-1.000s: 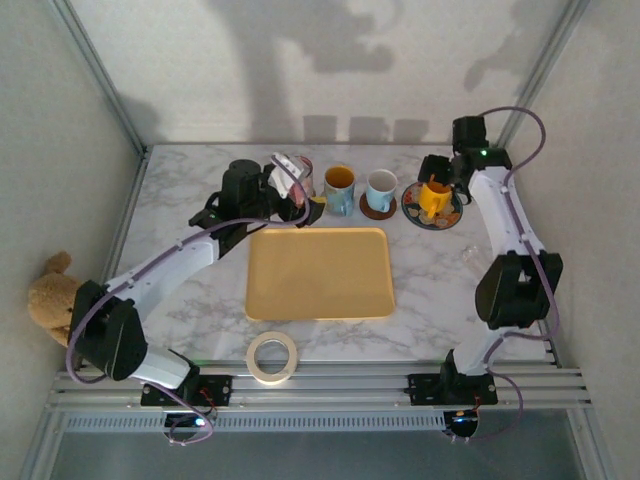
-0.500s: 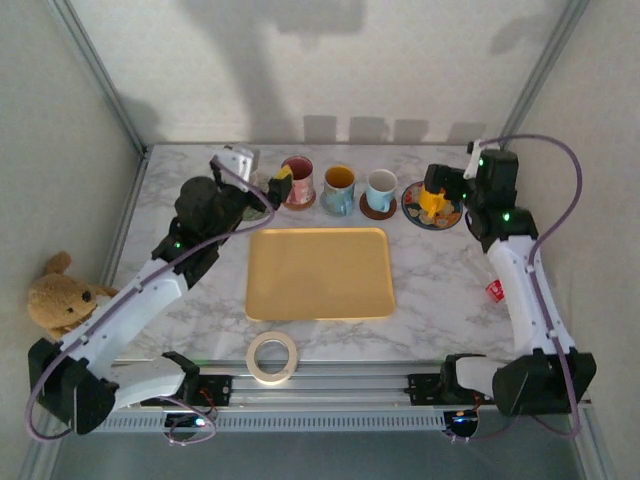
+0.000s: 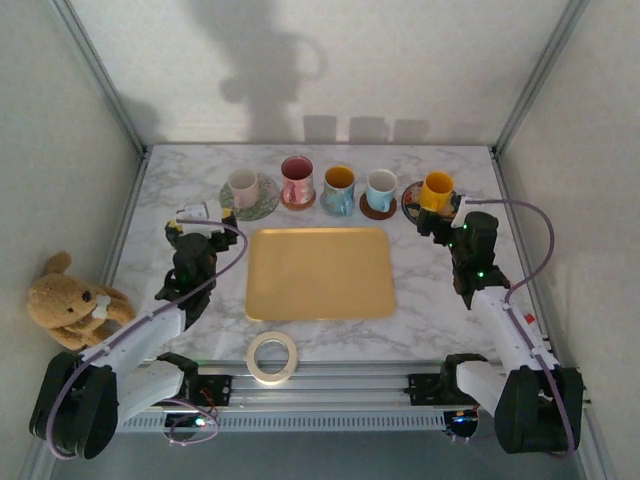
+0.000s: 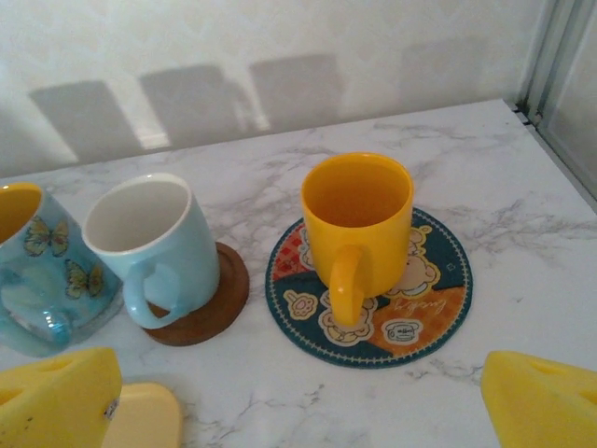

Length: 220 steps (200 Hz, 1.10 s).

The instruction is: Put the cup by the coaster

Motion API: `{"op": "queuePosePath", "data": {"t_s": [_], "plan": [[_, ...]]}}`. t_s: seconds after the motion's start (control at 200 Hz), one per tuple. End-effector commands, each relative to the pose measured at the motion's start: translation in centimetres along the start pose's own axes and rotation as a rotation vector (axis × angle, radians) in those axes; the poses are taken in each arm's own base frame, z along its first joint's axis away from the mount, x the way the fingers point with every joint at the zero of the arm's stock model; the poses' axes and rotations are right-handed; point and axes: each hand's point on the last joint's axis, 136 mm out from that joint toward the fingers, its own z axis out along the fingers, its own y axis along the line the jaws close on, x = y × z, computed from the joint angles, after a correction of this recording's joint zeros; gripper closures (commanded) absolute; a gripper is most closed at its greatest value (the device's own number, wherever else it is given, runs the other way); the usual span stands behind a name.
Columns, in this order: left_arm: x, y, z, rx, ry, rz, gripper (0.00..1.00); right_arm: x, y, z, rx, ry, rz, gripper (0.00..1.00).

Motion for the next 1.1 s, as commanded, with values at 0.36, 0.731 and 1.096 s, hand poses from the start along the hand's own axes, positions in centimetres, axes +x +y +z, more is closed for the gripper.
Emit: {"op": "queuePosePath", "data": {"t_s": [0.36, 0.731, 1.096], "plan": [[3.7, 4.6, 0.9, -0.128, -0.064, -0.063, 0.00, 3.8, -3.4, 3.3, 0.158, -0.046, -0.024, 0.01], [4.7, 5.0, 1.9, -0.082, -0.085, -0.033, 0.00, 6.3, -3.5, 5.2, 0.144, 0.015, -0.073, 0.01], [5.9, 5.4, 2.9, 0.001, -0.091, -0.050, 0.00, 8.7, -1.9, 7.2, 0.036, 0.051, -0.111, 0.01]]}}
